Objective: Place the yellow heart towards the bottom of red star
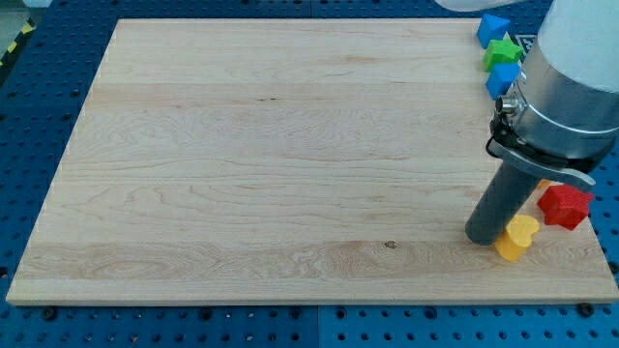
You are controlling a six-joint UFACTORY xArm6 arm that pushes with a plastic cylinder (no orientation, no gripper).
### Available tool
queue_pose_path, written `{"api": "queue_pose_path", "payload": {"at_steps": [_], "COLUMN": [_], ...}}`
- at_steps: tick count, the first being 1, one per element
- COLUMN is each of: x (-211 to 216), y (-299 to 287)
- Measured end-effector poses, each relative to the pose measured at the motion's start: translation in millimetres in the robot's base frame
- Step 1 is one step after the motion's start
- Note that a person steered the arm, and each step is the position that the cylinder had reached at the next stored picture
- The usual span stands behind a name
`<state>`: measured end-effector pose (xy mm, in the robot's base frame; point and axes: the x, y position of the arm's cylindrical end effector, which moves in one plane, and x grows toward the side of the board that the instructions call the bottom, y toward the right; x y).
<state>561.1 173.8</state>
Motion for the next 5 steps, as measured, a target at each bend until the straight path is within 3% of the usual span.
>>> {"api": "queue_pose_path", "payload": {"at_steps": [5], "x": [26.8], "y": [32.2]}}
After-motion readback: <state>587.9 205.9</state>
